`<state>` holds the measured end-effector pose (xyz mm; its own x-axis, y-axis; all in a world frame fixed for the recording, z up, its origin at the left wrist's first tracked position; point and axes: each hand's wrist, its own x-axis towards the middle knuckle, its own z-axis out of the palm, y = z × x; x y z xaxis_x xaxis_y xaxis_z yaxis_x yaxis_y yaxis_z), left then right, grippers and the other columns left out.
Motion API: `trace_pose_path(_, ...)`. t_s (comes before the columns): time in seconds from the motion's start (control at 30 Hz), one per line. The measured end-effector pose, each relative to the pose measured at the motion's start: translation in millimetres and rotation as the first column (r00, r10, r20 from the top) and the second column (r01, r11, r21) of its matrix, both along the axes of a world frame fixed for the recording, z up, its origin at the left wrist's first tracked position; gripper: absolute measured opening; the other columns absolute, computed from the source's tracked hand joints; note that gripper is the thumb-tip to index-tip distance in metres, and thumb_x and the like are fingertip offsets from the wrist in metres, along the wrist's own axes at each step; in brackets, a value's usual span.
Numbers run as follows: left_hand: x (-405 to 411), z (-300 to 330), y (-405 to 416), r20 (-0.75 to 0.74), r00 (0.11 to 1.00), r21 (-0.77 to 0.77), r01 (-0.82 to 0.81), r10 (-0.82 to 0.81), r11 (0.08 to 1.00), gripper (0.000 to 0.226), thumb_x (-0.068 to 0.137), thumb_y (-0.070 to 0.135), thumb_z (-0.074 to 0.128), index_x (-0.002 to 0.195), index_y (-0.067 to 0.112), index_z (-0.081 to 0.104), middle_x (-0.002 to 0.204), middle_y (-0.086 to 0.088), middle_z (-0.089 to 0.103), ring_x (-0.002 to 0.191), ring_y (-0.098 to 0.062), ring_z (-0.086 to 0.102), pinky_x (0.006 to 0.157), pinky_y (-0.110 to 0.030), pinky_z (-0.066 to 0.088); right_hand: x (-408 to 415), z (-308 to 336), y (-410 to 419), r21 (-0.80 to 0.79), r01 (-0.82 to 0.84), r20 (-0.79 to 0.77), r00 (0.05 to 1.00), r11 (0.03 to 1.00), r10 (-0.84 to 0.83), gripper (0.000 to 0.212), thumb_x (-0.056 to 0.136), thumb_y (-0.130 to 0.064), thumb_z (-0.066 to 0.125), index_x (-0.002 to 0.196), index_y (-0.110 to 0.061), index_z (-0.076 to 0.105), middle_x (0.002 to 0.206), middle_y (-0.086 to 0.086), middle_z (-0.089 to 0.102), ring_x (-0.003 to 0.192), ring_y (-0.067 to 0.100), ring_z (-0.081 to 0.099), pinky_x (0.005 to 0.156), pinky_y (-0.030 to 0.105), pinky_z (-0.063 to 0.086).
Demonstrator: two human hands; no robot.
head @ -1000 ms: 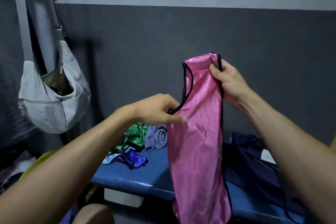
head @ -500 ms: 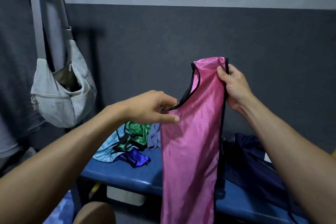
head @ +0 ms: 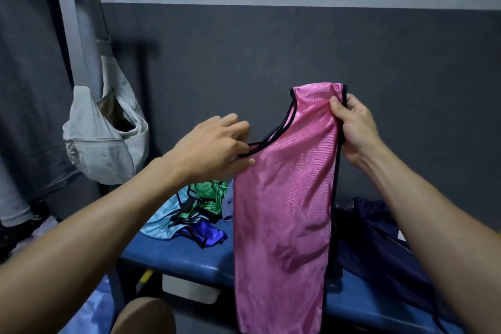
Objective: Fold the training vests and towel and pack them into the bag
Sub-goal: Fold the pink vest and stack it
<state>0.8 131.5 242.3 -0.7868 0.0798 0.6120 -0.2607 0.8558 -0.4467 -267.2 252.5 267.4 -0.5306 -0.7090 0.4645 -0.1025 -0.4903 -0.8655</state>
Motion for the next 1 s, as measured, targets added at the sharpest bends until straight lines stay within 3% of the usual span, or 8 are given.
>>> trace_pose_path(0.13, 3, -3, -5, -0.072, 0.994, 0.190, 0.097, -0.085, 0.977, 0.038, 0.096, 0.055, 0.062, 0.084, 0.021, 0.070, 0.087, 0.007, 0.054, 0.080, -0.014, 0.049, 0.064, -0.029, 0.043, -3, 2, 1, -0.019, 0.012, -0.004, 1.000, 1.000, -0.012, 0.006, 0.102, -0.017, 0.061, 0.097, -0.018, 0.064, 0.078, -0.010, 0.066, 0.066, 0.003, 0.061, 0.064, 0.020, 0.052)
trace_pose_path(0.27, 6, -12, -6, -0.180, 0.966, 0.565, 0.257, -0.187, 0.784, 0.026, 0.085, 0.051, 0.076, 0.082, 0.025, 0.073, 0.082, 0.014, 0.055, 0.072, -0.003, 0.048, 0.064, -0.017, 0.035, -4, 5, 0, -0.085, -0.058, 0.066, 0.996, 0.995, 0.064, 0.007, 0.103, -0.016, 0.059, 0.098, -0.019, 0.063, 0.081, -0.007, 0.067, 0.070, 0.005, 0.063, 0.069, 0.022, 0.055)
trace_pose_path(0.4, 5, -27, 4, -0.169, 0.956, 0.388, 0.288, -0.240, 0.875, 0.024, 0.085, 0.045, 0.080, 0.081, 0.021, 0.074, 0.111, 0.007, 0.063, 0.089, -0.011, 0.045, 0.080, -0.019, 0.040, -6, 5, -5, -0.137, -0.191, 0.143, 0.967, 0.972, 0.210, 0.009, 0.103, -0.014, 0.057, 0.107, -0.018, 0.064, 0.095, -0.002, 0.067, 0.083, 0.009, 0.062, 0.084, 0.027, 0.054)
trace_pose_path(0.53, 0, -28, 29, -0.127, 0.930, 0.388, 0.367, -0.346, 0.845, 0.025, 0.085, 0.038, 0.084, 0.075, 0.019, 0.072, 0.130, 0.011, 0.065, 0.100, -0.020, 0.049, 0.088, -0.024, 0.044, -10, 0, -15, -0.035, -0.158, 0.178, 0.971, 0.987, 0.162, 0.014, 0.104, -0.010, 0.053, 0.114, -0.010, 0.063, 0.093, 0.004, 0.067, 0.080, 0.012, 0.065, 0.081, 0.028, 0.055)
trace_pose_path(0.63, -4, -22, 42, -0.084, 0.919, 0.436, 0.380, -0.384, 0.815, 0.026, 0.084, 0.038, 0.084, 0.074, 0.018, 0.070, 0.126, 0.013, 0.068, 0.101, -0.018, 0.049, 0.088, -0.021, 0.043, -8, -5, -20, 0.032, -0.129, 0.241, 0.963, 0.991, 0.118, 0.015, 0.103, -0.004, 0.051, 0.097, -0.010, 0.064, 0.078, 0.003, 0.067, 0.068, 0.011, 0.064, 0.073, 0.027, 0.053)
trace_pose_path(0.73, -7, -16, 42, -0.043, 0.913, 0.490, 0.372, -0.405, 0.788, 0.028, 0.086, 0.037, 0.083, 0.075, 0.018, 0.066, 0.113, 0.012, 0.071, 0.097, -0.013, 0.051, 0.082, -0.028, 0.048, -8, -7, -20, 0.029, -0.105, 0.293, 0.952, 0.994, 0.092, 0.024, 0.101, 0.000, 0.050, 0.085, -0.012, 0.063, 0.070, 0.001, 0.068, 0.063, 0.010, 0.063, 0.068, 0.024, 0.053)
trace_pose_path(0.87, -4, -10, 43, -0.056, 0.904, 0.526, 0.388, -0.425, 0.757, 0.029, 0.088, 0.036, 0.081, 0.075, 0.018, 0.062, 0.107, 0.011, 0.068, 0.095, -0.016, 0.050, 0.083, -0.031, 0.046, -10, -8, -16, 0.041, -0.086, 0.307, 0.949, 0.995, 0.070, 0.024, 0.102, 0.002, 0.049, 0.088, -0.010, 0.065, 0.071, 0.002, 0.069, 0.065, 0.011, 0.064, 0.066, 0.023, 0.055)
trace_pose_path(1.0, -4, -6, 45, -0.026, 0.906, 0.554, 0.365, -0.422, 0.748, 0.028, 0.089, 0.032, 0.081, 0.076, 0.017, 0.060, 0.100, 0.009, 0.067, 0.094, -0.015, 0.053, 0.083, -0.029, 0.047, -12, -11, -12, 0.019, -0.104, 0.305, 0.948, 0.994, 0.094, 0.019, 0.105, -0.006, 0.050, 0.100, -0.009, 0.068, 0.082, 0.004, 0.072, 0.073, 0.011, 0.069, 0.076, 0.026, 0.059)
